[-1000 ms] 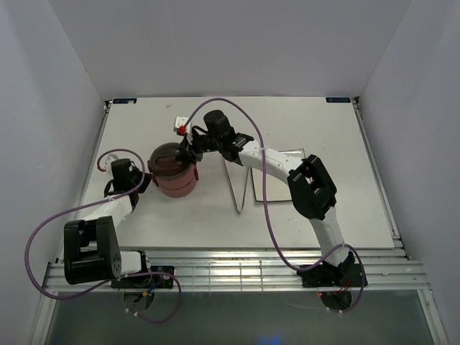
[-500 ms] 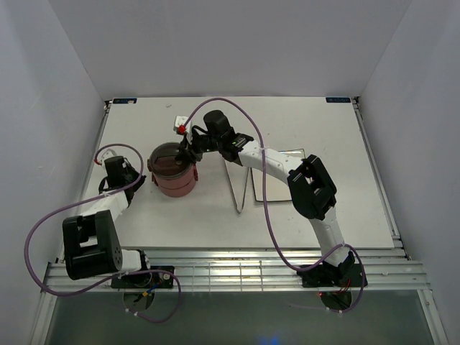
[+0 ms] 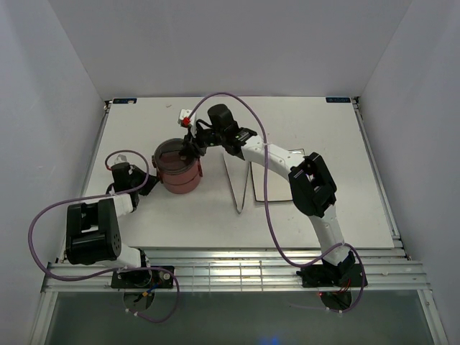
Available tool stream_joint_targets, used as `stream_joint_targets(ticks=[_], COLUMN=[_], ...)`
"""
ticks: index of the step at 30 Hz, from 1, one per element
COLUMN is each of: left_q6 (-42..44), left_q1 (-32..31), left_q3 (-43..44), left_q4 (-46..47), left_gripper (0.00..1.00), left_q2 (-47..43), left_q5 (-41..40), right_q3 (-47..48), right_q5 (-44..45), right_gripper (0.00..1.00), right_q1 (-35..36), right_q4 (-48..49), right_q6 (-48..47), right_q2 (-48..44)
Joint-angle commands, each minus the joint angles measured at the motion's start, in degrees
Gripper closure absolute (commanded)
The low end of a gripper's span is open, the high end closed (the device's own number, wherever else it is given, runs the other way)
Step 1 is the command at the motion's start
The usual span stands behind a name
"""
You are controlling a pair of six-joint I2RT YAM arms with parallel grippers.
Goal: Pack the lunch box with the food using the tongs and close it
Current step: Close the fastener on the packing box.
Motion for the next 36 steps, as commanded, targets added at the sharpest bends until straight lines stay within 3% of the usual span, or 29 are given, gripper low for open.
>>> stream_joint_targets(ticks=[1, 6, 10, 27, 36], left_q6=[-1.90, 4.07, 7.33, 7.07, 8.37], left_q1=[1.75, 3.97, 4.06, 4.06, 4.40], left_q3=[0.45, 5.02, 8.01, 9.25, 9.33], left_q4=[-1.39, -12.28, -14.33, -6.78, -7.03], left_gripper=[1.00, 1.00, 1.00, 1.00, 1.00], left_q2=[-2.97, -6.13, -7.01, -1.92, -1.83], left_q5=[7.19, -6.04, -12.23, -1.17, -3.09], right_q3=[-1.25, -2.83, -3.10, 5.50, 9.38], right_q5=[2.20, 1.85, 0.97, 7.03, 11.34], right_gripper=[0.92, 0.92, 0.92, 0.92, 0.92], right_q1=[1.29, 0.59, 0.14, 0.93, 1.99], right_q4=[-6.11, -6.29, -6.46, -21.22, -28.00], right_q6=[5.63, 4.76, 4.58, -4.12, -7.02], right_q2=[3.44, 2.65, 2.74, 6.69, 9.33])
